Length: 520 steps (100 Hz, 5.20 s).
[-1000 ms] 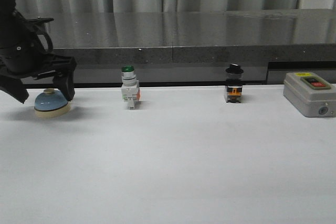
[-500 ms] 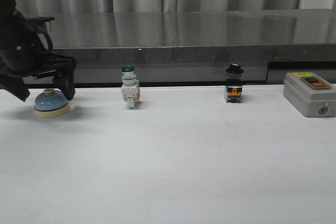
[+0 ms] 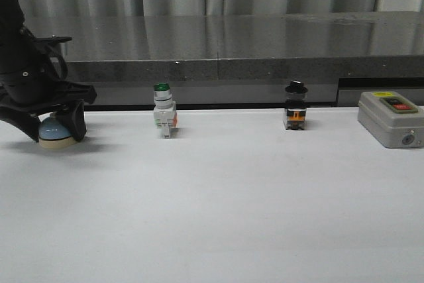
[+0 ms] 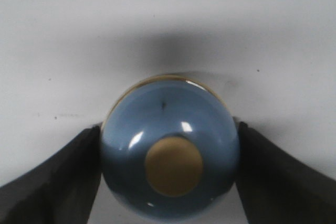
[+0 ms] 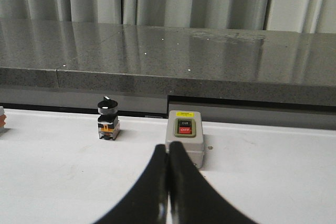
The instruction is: Place and press bell with both arms
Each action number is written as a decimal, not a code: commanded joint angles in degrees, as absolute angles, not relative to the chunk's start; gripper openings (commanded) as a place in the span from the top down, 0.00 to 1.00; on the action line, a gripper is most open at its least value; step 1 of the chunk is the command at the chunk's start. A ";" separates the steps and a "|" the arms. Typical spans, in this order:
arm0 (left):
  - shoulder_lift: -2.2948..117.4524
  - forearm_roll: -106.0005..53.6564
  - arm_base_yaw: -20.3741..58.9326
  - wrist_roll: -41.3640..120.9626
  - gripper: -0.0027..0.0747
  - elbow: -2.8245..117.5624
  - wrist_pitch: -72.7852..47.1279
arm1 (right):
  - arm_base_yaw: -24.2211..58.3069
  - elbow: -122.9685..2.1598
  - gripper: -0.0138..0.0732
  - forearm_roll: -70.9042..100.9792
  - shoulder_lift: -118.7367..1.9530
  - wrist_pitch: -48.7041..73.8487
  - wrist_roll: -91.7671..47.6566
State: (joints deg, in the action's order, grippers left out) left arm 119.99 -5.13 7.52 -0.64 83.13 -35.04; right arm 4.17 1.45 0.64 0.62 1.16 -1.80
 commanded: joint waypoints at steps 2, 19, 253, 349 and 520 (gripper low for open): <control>117.06 -5.85 7.56 -0.66 0.74 85.01 -34.47 | 3.70 0.67 0.91 0.00 1.66 -3.49 -1.77; 115.31 -5.74 7.56 -0.44 0.86 86.91 -36.85 | 3.70 0.67 0.91 0.00 1.66 -3.49 -1.77; 118.17 -5.45 39.85 -0.44 0.80 87.35 -36.64 | 3.70 0.67 0.91 0.00 1.66 -3.49 -1.77; 99.95 1.08 37.22 -10.42 0.11 83.84 -36.53 | 3.70 0.67 0.91 0.00 1.66 -3.49 -1.77; 26.95 14.37 10.34 -24.56 0.99 41.68 -34.35 | 3.70 0.67 0.91 0.00 1.66 -3.49 -1.77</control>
State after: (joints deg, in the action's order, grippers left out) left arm 26.75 14.16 10.27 -24.32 40.14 -38.32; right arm 4.17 1.45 0.64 0.62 1.16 -1.80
